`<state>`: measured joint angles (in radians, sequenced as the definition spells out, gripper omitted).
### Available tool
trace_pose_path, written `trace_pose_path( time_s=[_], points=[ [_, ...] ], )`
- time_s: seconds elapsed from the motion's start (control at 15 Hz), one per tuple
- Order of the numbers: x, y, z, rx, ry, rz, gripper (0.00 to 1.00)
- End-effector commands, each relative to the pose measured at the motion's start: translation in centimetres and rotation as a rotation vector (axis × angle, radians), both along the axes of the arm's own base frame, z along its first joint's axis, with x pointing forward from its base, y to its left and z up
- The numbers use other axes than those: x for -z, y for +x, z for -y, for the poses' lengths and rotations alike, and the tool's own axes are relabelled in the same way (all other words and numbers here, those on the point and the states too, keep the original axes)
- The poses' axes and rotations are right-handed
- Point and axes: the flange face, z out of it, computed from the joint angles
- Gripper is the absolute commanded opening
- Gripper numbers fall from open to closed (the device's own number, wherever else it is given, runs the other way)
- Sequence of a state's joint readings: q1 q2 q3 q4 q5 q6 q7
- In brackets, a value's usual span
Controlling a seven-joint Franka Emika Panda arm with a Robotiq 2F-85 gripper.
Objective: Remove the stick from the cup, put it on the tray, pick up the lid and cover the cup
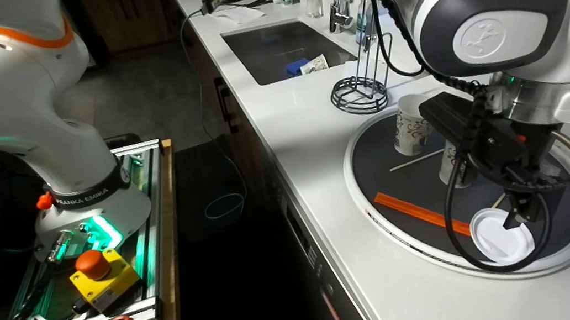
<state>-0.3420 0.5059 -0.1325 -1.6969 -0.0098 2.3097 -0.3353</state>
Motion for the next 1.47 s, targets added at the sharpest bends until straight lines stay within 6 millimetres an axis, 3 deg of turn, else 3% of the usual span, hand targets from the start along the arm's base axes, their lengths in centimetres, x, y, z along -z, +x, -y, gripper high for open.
trace_pose_path(
  time_s=[0.0,0.2,0.27,0.33,0.93,1.07,1.4],
  points=[
    [2.2,1.1,0.0,0.052,-0.003,0.048,1.0],
    [3.6,1.3,0.0,0.047,-0.012,0.055,1.0],
    [4.0,1.4,0.0,0.04,-0.018,0.058,0.94],
    [4.3,1.4,0.0,0.037,-0.022,0.061,0.74],
    [4.4,1.8,-0.3,0.04,0.025,0.073,0.04],
    [3.9,1.7,-0.4,0.029,0.059,0.069,0.0],
    [2.2,1.4,0.8,-0.002,0.091,0.042,0.01]
  ],
)
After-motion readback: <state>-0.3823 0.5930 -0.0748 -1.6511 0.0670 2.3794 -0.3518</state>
